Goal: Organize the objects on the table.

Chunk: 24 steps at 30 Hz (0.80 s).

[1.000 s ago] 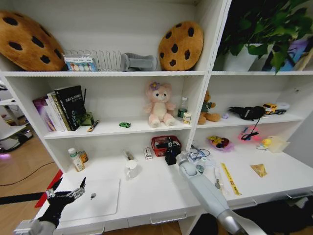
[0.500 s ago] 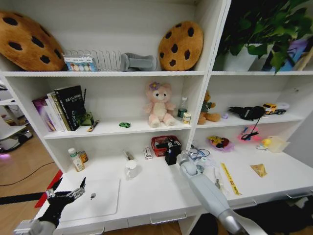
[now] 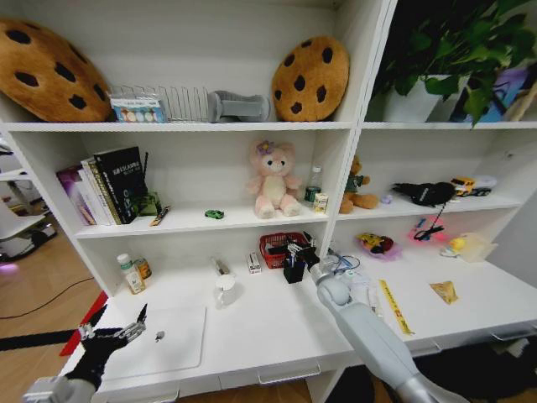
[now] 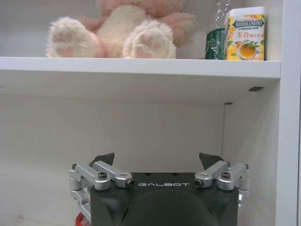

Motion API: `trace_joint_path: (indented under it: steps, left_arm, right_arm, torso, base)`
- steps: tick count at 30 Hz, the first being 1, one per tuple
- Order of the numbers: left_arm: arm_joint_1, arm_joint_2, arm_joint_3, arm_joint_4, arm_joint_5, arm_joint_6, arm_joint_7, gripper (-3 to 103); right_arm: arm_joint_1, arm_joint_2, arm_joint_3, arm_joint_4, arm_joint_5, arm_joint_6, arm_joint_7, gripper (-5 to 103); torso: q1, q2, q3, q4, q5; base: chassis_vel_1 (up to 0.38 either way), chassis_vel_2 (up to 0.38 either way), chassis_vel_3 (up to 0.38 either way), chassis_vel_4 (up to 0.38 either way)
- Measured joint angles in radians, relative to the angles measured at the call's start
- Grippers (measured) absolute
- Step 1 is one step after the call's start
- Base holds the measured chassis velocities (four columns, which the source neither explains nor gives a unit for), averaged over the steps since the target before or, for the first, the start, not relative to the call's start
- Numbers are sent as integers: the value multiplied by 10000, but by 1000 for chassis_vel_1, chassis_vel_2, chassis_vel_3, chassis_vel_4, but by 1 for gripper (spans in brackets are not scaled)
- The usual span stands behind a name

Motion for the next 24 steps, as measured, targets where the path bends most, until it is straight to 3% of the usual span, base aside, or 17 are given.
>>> trace_joint_path:
  steps: [1, 10, 17, 20, 24]
  left_arm:
    - [0, 0, 0, 0, 0, 0, 0, 100]
    - [-1, 0, 0, 0, 0, 0, 0, 100]
    - [0, 0, 0, 0, 0, 0, 1, 100]
    - [0, 0, 0, 0, 0, 0, 1, 100]
    - [0, 0, 0, 0, 0, -1, 1, 100]
  right_arm:
    - [-334, -187, 61, 485, 31, -123, 78, 99]
    - [-2154, -1394, 1218, 3435, 708, -1670, 562, 100]
    - [-4331, -1507, 3442, 4638, 1172, -1761, 530, 100]
    - [-6117, -1192, 4965, 5048, 1112, -1527, -9, 100]
    - [-7020, -947, 5927, 5280, 927, -1451, -231, 100]
  torso:
    - [0, 0, 0, 4, 0]
    - [0, 0, -1, 8, -2]
    - [0, 0, 0, 1, -3]
    - [-1, 1, 0, 0, 1]
    - [-1, 0, -1, 6, 0]
  base:
    - [0, 0, 0, 0]
    - [0, 0, 0, 0]
    - [0, 0, 0, 0]
    - [0, 0, 0, 0]
    - [0, 0, 0, 0]
